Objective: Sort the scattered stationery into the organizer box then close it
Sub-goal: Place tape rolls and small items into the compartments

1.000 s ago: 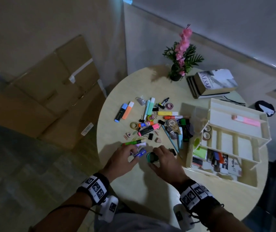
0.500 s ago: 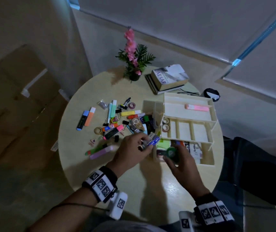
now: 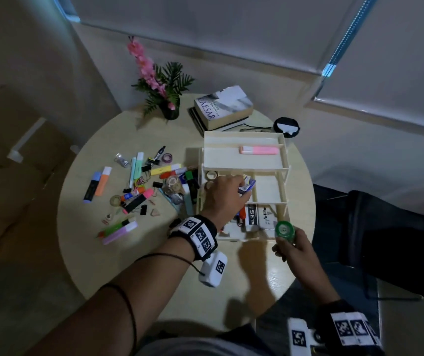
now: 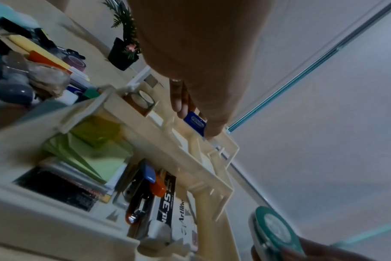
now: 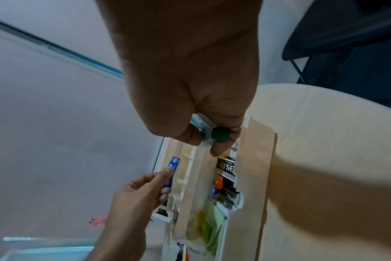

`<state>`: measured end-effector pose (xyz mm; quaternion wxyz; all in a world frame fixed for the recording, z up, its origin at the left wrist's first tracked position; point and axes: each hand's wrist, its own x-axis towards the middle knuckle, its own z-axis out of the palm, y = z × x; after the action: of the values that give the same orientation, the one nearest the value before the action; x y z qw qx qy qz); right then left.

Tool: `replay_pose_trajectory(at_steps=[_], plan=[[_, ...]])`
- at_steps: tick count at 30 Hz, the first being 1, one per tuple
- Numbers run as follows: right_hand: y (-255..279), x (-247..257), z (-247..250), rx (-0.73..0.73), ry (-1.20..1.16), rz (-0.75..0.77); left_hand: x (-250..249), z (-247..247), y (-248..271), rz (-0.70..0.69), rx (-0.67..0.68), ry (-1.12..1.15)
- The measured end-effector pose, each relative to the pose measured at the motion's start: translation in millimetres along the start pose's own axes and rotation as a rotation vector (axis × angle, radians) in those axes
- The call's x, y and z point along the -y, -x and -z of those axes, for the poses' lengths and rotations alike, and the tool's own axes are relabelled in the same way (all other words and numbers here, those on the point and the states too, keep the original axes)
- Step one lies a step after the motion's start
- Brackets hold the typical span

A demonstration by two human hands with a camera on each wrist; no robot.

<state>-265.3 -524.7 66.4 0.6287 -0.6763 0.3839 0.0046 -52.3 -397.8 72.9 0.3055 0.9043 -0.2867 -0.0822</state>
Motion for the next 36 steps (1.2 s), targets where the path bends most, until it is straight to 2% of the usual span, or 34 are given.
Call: replay_pose_trajectory(at_steps=[3,8,14,16,20,24,29,33,35,36], plan=[[-12,-4,12,0.055,-0.11,-0.044,-7,-11,-6,0.031,-0.038,-0.107],[-35,2,14,0.001,-0.231,-0.109,-12,-25,-13,0.091,-0.069,-0.215],[-80,-2,-5,0.036,-0.547,-0.386,-9,-35,-18,0.115,-0.035,-0.355],[-93,-3,-13,0.038,-0.601,-0.434,-8,-37,-21,0.112,-0.032,-0.366],[-106,-7,-23,-0.059,-0.693,-0.489,-2,-41,-21,0.092,-0.023,-0.354],[-113,-2,-26,-0.117,-0.983,-0.626,0,-40,-20,0.061,-0.041,-0.349],[-114,-2,-27,-0.175,-1.238,-0.661,5,-39,-21,0.034,-0.042,-0.346],[-98,-1,-19,-0.175,-1.214,-0.647,8,-39,-19,0.009,-0.054,-0.326],[-84,4,-17,-0.152,-1.028,-0.537,9,-38,-16,-0.025,-0.064,-0.308],[-77,6,-16,-0.117,-0.842,-0.441,10,-37,-15,-0.061,-0.064,-0.308]])
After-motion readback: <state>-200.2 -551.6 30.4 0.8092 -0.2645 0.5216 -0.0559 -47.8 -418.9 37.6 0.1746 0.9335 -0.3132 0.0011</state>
